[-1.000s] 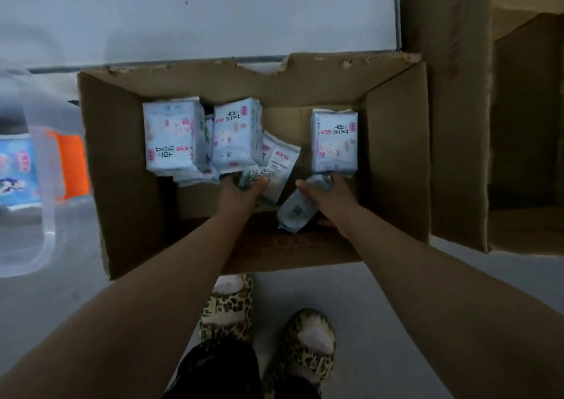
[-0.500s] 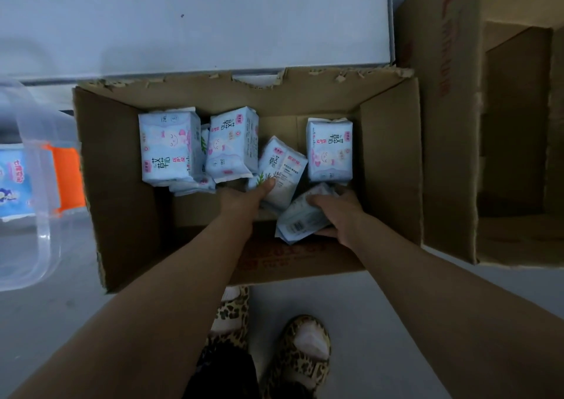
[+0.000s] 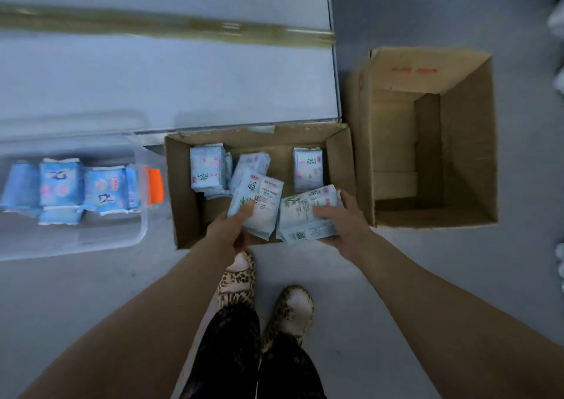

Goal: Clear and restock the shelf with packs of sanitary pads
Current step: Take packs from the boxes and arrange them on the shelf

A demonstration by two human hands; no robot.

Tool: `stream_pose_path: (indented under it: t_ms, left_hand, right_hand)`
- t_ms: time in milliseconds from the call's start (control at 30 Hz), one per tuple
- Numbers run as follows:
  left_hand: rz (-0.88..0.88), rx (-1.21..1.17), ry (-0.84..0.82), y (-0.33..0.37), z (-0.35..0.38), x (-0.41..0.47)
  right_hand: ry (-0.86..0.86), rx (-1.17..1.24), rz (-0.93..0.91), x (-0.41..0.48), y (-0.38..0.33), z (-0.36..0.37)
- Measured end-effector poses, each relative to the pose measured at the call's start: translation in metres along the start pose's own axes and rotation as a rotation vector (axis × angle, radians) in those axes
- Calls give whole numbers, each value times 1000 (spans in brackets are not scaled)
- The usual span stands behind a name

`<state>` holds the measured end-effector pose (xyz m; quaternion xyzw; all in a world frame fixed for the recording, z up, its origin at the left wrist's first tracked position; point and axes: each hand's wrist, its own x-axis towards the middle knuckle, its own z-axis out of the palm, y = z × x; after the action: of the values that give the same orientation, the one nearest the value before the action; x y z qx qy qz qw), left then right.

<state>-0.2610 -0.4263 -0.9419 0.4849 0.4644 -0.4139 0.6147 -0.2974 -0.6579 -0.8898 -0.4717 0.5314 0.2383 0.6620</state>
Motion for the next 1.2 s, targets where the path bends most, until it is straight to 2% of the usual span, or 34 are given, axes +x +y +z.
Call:
stream_pose_path:
  t_ms: [133, 333, 567, 733, 867, 1067, 1200]
  left_hand:
    - [112, -67, 3, 41, 13, -111]
    - [257, -239, -147, 98, 18, -260]
    - [438, -223, -268, 157, -17, -420]
    - [550, -258, -462, 198, -67, -512]
    - [599, -336, -512, 234, -131, -574]
    - [811, -242, -331, 283, -230, -659]
    - [911, -224, -355, 310, -283, -701]
  right_hand:
    - [-49, 74, -51, -89, -33, 1]
    - [-207, 78, -203, -219, -85, 13]
    - [-206, 110, -346, -354, -131, 55]
    - [-338, 114, -474, -434, -150, 124]
    - [-428, 158, -484, -497, -148, 197]
    - [-576, 233, -531, -590, -131, 295]
    - [-626, 284, -609, -643, -128, 344]
